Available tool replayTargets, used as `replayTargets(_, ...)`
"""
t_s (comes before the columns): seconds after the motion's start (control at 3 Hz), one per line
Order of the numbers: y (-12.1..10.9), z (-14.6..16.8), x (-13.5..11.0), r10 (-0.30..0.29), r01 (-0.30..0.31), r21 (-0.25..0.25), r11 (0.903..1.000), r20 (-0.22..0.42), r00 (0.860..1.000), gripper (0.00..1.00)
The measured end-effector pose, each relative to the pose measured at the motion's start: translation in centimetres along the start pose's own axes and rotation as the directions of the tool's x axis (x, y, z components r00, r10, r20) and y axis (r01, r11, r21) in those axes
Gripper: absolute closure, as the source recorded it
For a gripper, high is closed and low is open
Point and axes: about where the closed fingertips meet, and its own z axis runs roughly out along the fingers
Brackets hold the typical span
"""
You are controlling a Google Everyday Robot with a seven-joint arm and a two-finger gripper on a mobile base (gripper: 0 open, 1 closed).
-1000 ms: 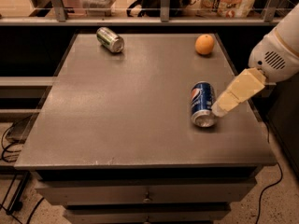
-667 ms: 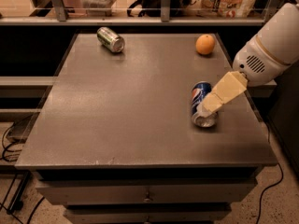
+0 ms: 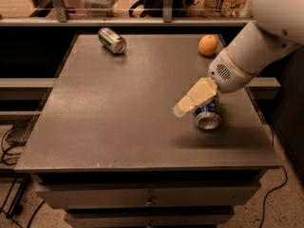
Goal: Pick pepsi can
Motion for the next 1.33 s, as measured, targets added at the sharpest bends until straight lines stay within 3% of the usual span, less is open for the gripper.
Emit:
replayTargets(0.67,-1.5,3.4,0.2,0.079,-0.076,0.051,0.9958,-0.054,0.995,0.46)
replayTargets(1.0,-1.7,3.2,0.2,0.085,-0.082,0.061,0.9948,-0.050,0.995,0.70)
replayTargets(1.33,-1.3,0.2,-0.7,0.033,-0.034,0.084,0.9959,0.013,0.999,0.93)
